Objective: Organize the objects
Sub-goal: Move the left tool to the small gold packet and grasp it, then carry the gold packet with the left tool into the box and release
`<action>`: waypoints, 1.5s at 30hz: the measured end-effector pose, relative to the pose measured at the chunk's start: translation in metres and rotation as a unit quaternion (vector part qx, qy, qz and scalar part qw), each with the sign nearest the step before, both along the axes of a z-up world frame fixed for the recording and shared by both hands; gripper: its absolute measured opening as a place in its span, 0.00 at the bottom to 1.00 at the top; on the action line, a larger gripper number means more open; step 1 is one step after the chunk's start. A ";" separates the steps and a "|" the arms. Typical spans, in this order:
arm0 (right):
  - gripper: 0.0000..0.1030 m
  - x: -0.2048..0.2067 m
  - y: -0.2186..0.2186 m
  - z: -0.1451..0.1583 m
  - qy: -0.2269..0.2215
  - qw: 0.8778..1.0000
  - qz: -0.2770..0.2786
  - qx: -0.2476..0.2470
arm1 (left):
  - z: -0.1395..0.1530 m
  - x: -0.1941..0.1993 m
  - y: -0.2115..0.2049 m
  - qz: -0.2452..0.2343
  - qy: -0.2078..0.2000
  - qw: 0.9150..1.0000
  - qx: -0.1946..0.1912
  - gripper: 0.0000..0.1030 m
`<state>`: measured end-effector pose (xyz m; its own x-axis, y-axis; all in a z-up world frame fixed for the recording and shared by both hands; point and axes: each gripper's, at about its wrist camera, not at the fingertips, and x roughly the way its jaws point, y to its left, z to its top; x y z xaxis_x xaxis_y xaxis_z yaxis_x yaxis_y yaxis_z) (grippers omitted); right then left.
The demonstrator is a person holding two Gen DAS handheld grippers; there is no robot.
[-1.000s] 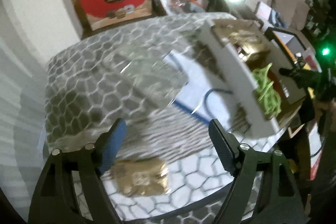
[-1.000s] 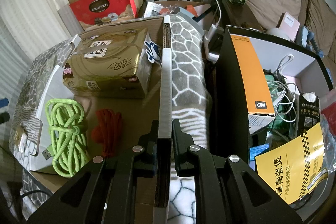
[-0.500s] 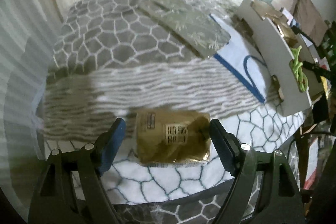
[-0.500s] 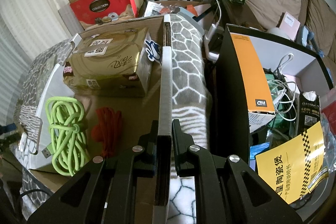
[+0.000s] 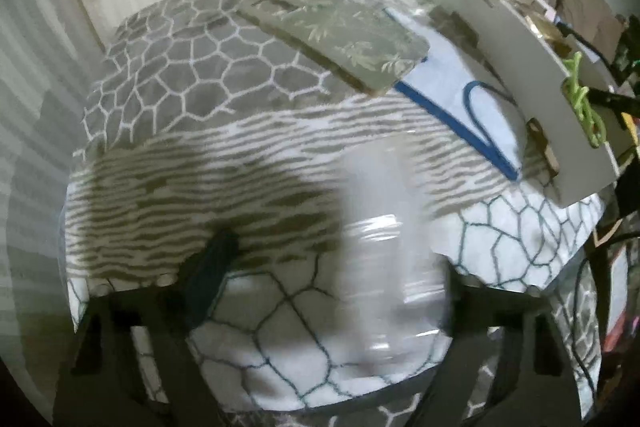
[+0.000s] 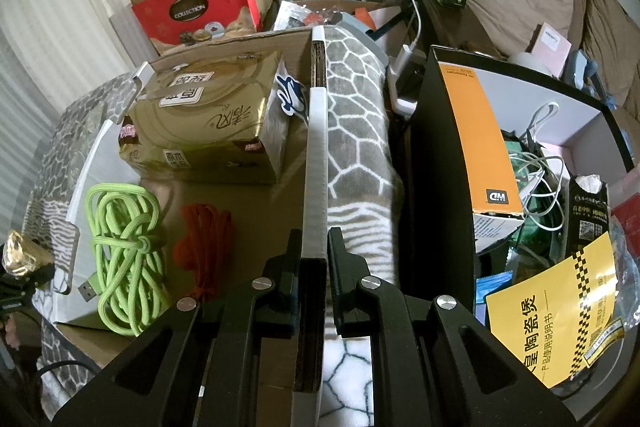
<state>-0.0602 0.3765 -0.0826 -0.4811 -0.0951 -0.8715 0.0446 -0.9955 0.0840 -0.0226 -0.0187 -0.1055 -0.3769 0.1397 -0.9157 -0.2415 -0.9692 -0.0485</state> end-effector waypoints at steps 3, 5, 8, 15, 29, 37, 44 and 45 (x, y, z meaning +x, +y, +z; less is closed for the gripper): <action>0.10 0.000 0.000 0.000 0.001 1.000 0.000 0.001 | 0.005 -0.001 -0.003 0.004 0.005 1.000 0.015 0.34; 0.10 0.000 0.001 0.000 0.001 1.000 0.000 0.000 | 0.007 -0.004 -0.006 0.010 -0.001 0.999 0.035 0.23; 0.10 0.000 0.001 0.000 0.000 1.000 0.000 -0.001 | 0.011 -0.007 -0.011 0.014 0.001 0.998 0.058 0.18; 0.10 0.000 0.001 0.000 0.000 1.000 0.000 0.000 | 0.034 -0.003 -0.015 0.004 0.003 0.994 0.110 0.17; 0.11 0.000 0.004 -0.001 0.000 1.000 -0.003 -0.005 | 0.090 -0.018 0.083 -0.137 -0.024 0.972 0.189 0.17; 0.11 0.002 0.006 -0.003 -0.001 1.000 -0.003 -0.016 | 0.093 -0.032 0.175 -0.214 -0.080 0.946 0.230 0.17; 0.11 0.004 0.007 -0.001 0.000 1.000 -0.004 -0.022 | 0.082 -0.040 0.243 -0.262 -0.128 0.932 0.213 0.18; 0.11 0.005 0.008 -0.001 0.000 1.000 -0.004 -0.024 | 0.079 -0.040 0.249 -0.264 -0.134 0.932 0.209 0.18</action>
